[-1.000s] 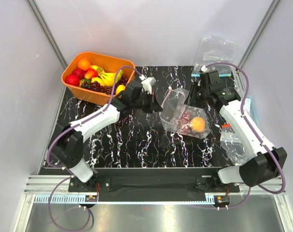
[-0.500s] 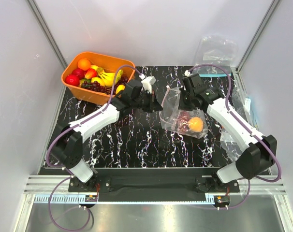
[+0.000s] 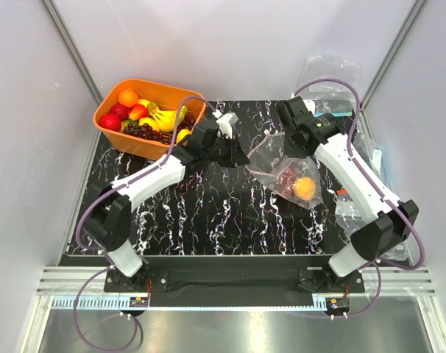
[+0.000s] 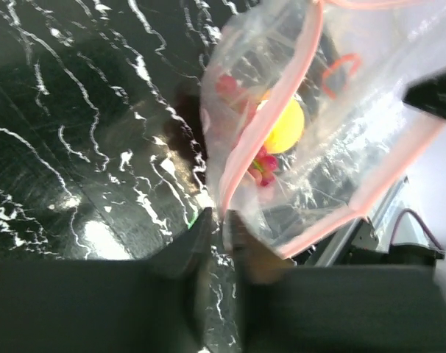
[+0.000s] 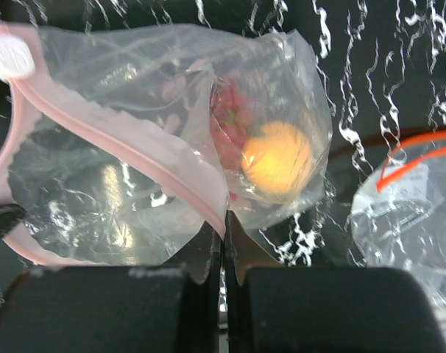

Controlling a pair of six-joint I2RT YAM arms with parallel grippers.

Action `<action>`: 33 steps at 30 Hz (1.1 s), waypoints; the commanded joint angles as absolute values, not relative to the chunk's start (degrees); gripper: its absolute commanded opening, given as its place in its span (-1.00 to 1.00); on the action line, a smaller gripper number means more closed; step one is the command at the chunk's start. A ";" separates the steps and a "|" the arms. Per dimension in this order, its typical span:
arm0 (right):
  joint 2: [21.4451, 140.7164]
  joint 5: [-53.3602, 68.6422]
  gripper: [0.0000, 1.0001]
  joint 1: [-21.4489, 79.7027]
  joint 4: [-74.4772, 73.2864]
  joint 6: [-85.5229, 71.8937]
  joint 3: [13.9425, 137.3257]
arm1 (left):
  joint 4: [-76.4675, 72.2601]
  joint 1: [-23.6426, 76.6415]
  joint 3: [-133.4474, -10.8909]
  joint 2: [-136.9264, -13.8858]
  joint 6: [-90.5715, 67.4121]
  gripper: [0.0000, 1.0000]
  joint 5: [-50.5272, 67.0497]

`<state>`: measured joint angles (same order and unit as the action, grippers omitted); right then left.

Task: Place the food in the zip-top bag and seal the zipper
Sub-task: Adjust the zipper food storage bag at the center of the board, then pick up the fake fruit from the bin.

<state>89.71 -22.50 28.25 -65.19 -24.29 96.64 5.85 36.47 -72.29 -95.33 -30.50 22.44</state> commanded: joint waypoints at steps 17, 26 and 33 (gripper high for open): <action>86.49 -19.60 -1.00 29.00 -61.88 -21.88 93.43 | 25.83 13.57 -84.53 -82.17 -18.20 0.98 -15.46; 84.99 -15.39 -1.00 28.92 -58.36 -21.71 94.22 | 31.46 1.94 -103.34 -99.39 -13.19 0.98 -17.66; 86.57 -11.08 -1.00 28.92 -56.61 -21.53 93.26 | 36.58 0.09 -114.70 -111.61 -7.05 0.98 -25.82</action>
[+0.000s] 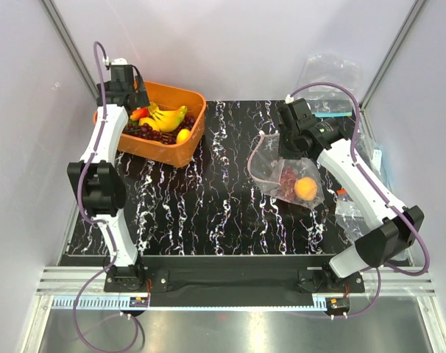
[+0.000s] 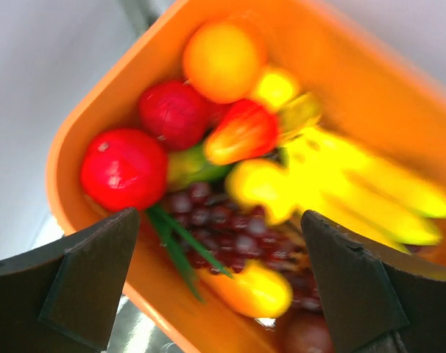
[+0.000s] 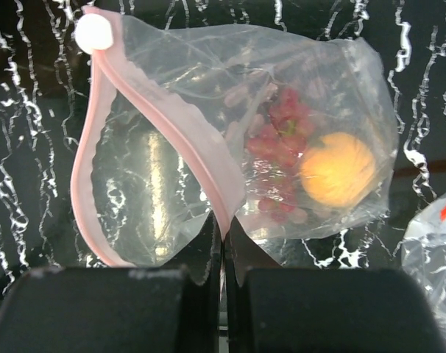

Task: Place the food in the zip-top bag and seal the zipper
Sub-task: Pick up the fake fruit from the bin.

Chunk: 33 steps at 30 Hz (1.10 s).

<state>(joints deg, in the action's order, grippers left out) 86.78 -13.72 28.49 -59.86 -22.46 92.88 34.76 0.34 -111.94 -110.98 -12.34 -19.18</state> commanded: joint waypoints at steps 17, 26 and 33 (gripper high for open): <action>90.44 -6.69 -1.00 28.92 -54.93 -20.48 87.89 | 41.30 -1.14 -128.23 -129.53 7.38 0.98 -40.24; 90.97 -6.77 -1.00 29.00 -55.63 -21.18 87.63 | 38.94 -2.64 -124.11 -130.60 5.10 0.98 -36.31; 91.40 -6.85 -1.00 28.92 -55.11 -22.06 87.71 | 42.37 -3.08 -124.73 -131.93 2.21 0.37 -32.18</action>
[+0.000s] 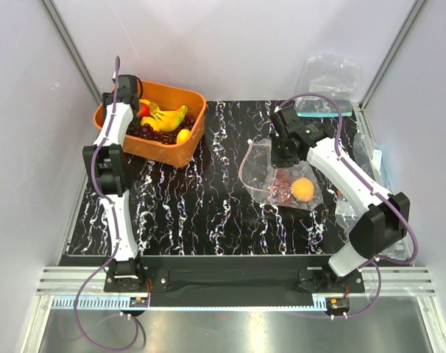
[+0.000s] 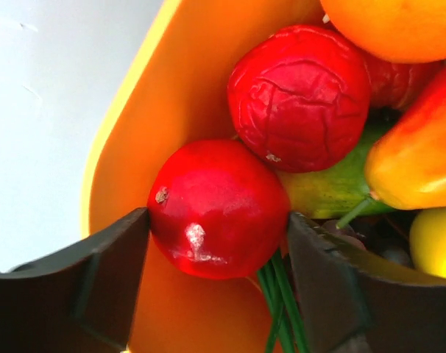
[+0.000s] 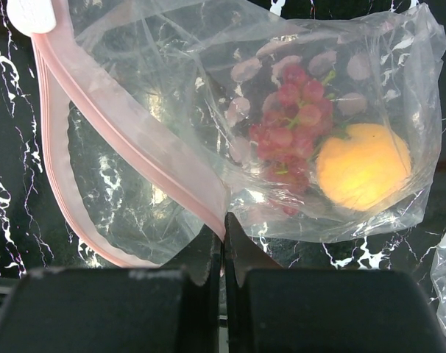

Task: Place the food in the zip-top bag and seal the zipper
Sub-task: Pick up the fake fruit from the bin.

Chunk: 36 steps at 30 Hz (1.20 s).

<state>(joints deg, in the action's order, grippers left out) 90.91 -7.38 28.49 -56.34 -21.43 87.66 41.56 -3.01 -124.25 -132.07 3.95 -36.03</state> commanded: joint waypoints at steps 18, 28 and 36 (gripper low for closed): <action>91.67 -7.82 -1.00 28.92 -54.58 -23.12 88.95 | 23.73 -0.27 -98.70 -99.94 -5.00 -0.28 -15.39; 89.48 -9.40 -1.00 28.92 -53.88 -23.56 89.21 | 6.18 5.35 -80.98 -88.16 -19.76 -0.22 13.96; 86.57 -11.51 -1.00 28.92 -55.98 -23.20 89.21 | -5.60 19.58 -73.67 -83.68 -28.19 -0.22 21.43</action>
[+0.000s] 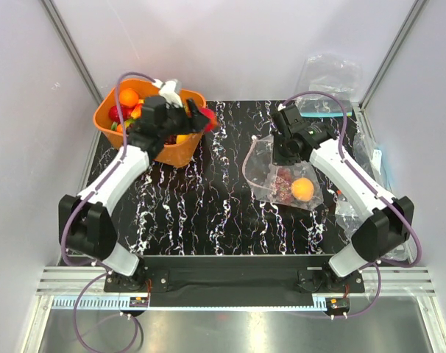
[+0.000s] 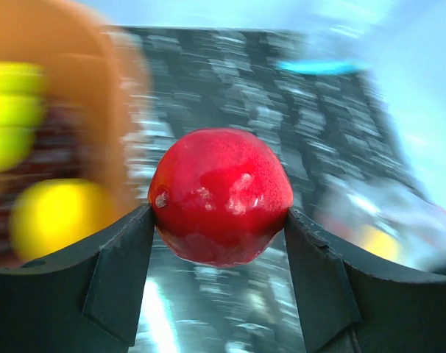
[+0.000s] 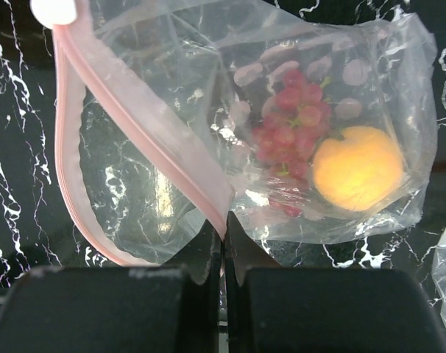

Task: Place the food in the zip-top bag and seal the zipper
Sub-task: Pick up the fake fruit from the bin, then place the fake fruit in the zipper food storage bag.

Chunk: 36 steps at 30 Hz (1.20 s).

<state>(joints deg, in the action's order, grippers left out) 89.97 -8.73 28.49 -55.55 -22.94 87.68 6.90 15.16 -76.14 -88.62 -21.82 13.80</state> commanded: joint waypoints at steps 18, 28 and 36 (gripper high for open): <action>83.85 -11.16 -1.00 28.92 -57.65 -22.94 91.75 | -22.94 39.55 -65.92 -88.85 -39.37 -0.29 21.71; 82.35 -10.20 -1.00 29.00 -59.50 -22.50 93.51 | -21.01 41.66 -68.38 -94.04 -37.97 -0.30 19.34; 82.09 -8.52 -1.00 28.92 -59.32 -21.97 95.27 | -15.13 45.61 -72.76 -97.73 -34.28 -0.27 14.59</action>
<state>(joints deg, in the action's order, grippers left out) 84.01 -9.45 28.56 -60.03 -22.70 91.83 -15.94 43.31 -68.25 -96.77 -37.67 18.17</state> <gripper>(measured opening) 0.017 0.698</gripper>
